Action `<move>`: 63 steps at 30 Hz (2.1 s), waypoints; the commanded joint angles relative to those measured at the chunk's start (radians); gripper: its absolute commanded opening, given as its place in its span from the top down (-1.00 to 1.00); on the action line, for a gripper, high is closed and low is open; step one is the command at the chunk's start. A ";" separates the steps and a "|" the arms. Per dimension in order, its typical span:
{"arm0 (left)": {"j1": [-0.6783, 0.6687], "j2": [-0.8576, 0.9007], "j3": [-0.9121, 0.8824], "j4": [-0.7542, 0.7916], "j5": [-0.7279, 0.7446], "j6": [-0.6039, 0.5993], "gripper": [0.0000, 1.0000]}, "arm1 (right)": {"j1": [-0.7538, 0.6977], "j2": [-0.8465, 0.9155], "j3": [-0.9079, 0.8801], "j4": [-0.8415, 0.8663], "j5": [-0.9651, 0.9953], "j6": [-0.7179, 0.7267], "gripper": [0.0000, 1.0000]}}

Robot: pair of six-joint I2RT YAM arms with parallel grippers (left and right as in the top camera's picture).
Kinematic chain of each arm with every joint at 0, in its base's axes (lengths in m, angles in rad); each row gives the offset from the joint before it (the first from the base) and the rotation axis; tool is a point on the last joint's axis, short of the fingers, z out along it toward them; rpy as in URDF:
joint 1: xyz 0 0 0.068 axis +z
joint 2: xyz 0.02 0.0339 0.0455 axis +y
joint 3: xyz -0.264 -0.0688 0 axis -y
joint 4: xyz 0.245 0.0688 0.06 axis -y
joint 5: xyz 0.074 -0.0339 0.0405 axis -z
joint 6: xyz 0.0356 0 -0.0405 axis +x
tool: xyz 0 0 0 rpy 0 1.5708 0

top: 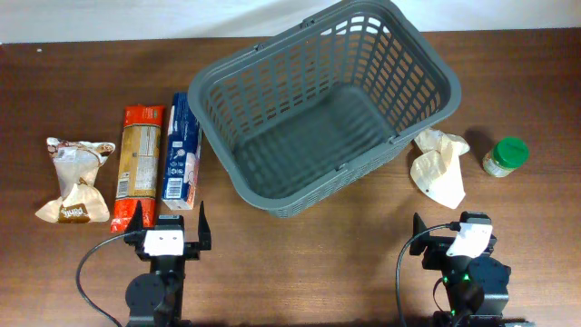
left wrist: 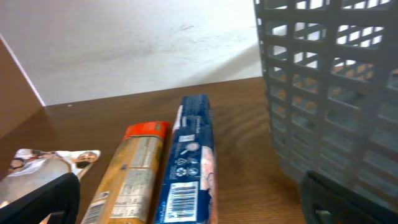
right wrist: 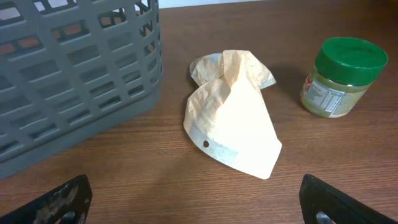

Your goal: Pack container

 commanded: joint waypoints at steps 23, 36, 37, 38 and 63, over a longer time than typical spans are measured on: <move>0.001 0.241 0.472 -0.188 0.128 -0.059 -0.98 | -0.006 0.289 0.445 -0.276 -0.066 0.019 -0.97; 0.000 1.110 1.517 -0.758 0.306 -0.059 -0.98 | -0.006 1.142 1.664 -0.821 -0.069 -0.087 -0.97; 0.000 1.174 1.624 -0.842 0.305 -0.059 -0.98 | -0.006 1.185 1.757 -0.854 -0.095 -0.083 -0.98; 0.001 1.242 1.752 -0.931 0.304 -0.055 -0.98 | -0.006 1.231 1.854 -0.886 -0.132 -0.083 -0.97; -0.477 1.308 1.902 -1.251 0.338 0.016 0.96 | -0.006 1.596 1.947 -0.758 -0.268 0.111 0.92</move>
